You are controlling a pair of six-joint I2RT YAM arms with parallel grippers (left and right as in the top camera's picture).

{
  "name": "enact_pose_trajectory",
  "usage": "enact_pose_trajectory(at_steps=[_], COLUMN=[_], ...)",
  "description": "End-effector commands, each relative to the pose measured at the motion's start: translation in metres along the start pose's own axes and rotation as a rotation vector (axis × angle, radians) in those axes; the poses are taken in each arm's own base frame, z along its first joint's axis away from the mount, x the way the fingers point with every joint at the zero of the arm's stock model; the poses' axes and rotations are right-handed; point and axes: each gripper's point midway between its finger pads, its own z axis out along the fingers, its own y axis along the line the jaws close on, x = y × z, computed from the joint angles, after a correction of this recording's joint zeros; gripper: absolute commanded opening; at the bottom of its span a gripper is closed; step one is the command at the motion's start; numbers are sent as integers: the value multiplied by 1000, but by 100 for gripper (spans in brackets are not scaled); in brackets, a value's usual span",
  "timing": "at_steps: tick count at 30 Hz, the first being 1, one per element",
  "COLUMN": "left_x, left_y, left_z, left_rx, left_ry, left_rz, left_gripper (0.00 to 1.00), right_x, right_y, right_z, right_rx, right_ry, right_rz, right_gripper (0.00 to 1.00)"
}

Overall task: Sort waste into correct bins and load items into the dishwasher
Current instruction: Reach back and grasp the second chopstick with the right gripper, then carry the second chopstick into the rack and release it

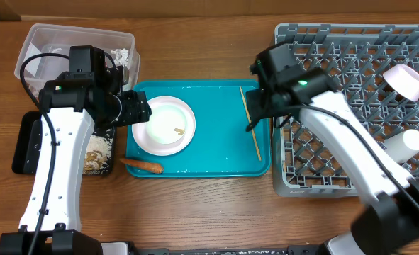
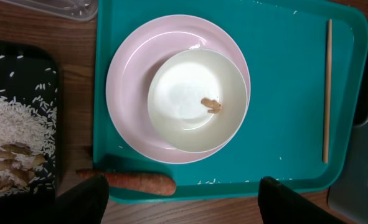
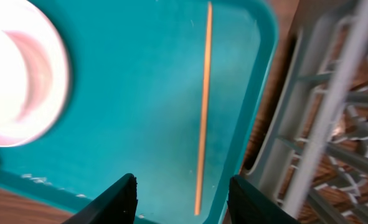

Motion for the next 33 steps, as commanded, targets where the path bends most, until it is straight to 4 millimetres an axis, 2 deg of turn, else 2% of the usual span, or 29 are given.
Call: enact_pose_trajectory(at_steps=[1, 8, 14, 23, 26, 31, 33], left_x=[-2, -2, -3, -3, -3, -3, -3], left_y=[-3, -3, -3, -3, -3, -3, -3], left_z=[-3, -3, -3, -3, -3, -3, -3], left_rx=[0, 0, 0, 1, 1, 0, 1], left_ry=[-12, -13, -15, -15, -15, -15, -15], left_rz=[4, 4, 5, 5, 5, 5, 5], left_gripper=[79, 79, 79, 79, 79, 79, 79], right_x=[18, 42, 57, 73, 73, 72, 72], right_y=[-11, -19, -24, -25, -42, -44, -52], right_z=[47, 104, 128, 134, 131, 131, 129], right_rx=[43, 75, 91, 99, 209, 221, 277], right_ry=[128, 277, 352, 394, 384, 380, 371], right_rz=[-2, 20, 27, 26, 49, 50, 77], right_gripper=[50, 50, 50, 44, 45, 45, 45])
